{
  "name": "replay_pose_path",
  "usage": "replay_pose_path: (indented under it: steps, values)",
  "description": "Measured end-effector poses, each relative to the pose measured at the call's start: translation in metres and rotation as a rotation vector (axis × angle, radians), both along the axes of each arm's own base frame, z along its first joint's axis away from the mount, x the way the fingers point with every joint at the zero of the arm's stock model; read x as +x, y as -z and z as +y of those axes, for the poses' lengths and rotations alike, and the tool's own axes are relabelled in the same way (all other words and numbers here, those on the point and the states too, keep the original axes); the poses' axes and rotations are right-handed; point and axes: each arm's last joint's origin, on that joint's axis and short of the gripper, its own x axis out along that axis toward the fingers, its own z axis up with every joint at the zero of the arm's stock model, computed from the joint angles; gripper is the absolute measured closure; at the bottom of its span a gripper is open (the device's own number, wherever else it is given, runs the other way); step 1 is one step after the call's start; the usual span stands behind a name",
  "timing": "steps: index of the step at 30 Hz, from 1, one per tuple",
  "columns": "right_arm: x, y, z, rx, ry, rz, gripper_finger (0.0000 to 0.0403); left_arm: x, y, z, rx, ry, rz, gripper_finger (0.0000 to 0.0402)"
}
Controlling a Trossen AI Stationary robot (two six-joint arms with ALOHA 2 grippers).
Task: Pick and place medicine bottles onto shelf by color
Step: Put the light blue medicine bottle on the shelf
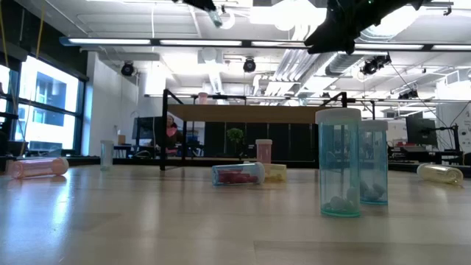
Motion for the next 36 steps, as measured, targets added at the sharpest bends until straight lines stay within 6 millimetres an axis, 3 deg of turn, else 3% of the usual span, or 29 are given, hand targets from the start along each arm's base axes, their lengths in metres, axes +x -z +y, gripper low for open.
replay_pose_path:
  steps: [20,23,27,36]
  values:
    - [-0.001,0.002,0.000,0.012,0.001,0.020,0.0224,0.075,0.094,0.056,-0.278,0.088,0.382,0.0284]
    - [-0.001,0.002,0.000,0.012,0.002,0.021,0.0224,0.081,0.097,0.060,-0.301,0.110,0.421,0.0284]
    - [-0.001,0.002,0.000,0.012,0.002,0.021,0.0224,0.084,0.085,0.067,-0.290,0.111,0.422,0.0284]
    - [-0.002,0.005,0.001,0.023,0.002,0.046,0.0224,0.072,0.084,0.085,-0.460,0.103,0.351,0.0284]
